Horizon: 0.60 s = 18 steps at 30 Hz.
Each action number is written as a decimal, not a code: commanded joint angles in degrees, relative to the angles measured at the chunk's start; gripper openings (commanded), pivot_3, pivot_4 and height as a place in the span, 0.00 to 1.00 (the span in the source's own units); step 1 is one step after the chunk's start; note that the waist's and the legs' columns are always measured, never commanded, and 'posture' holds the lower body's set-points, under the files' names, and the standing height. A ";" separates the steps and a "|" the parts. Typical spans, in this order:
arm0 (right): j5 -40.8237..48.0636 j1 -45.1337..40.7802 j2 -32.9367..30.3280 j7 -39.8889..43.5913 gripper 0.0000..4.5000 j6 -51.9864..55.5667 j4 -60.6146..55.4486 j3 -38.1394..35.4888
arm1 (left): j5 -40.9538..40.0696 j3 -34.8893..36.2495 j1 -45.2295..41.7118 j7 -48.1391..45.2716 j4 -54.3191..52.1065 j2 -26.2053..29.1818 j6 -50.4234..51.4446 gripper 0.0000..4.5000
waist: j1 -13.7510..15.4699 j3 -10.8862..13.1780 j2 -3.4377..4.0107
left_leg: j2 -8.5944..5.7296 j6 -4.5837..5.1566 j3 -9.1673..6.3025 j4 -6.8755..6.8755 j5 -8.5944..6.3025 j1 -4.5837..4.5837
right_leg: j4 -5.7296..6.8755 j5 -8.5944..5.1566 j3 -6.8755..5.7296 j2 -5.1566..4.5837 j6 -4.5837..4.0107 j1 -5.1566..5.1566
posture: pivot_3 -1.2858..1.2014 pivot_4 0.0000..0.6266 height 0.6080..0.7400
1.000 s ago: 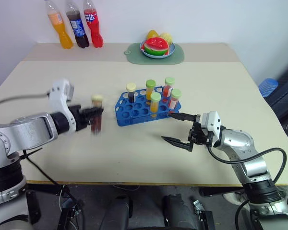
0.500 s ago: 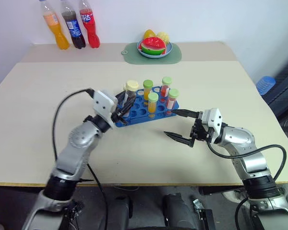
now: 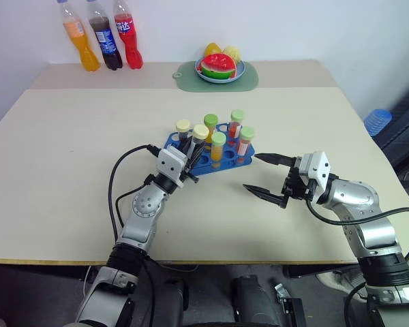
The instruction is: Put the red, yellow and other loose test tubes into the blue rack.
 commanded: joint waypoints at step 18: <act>0.49 3.65 1.43 -4.29 0.95 -0.02 -2.55 -2.32 | -6.58 6.28 11.19 -6.73 -13.17 4.15 7.75 0.97 | -0.37 0.01 -0.01 | 0.06 0.01 -0.05 -0.04 0.00 0.01 | 0.08 -0.01 -0.01 0.04 0.00 -0.08 | 0.52 0.24 1.00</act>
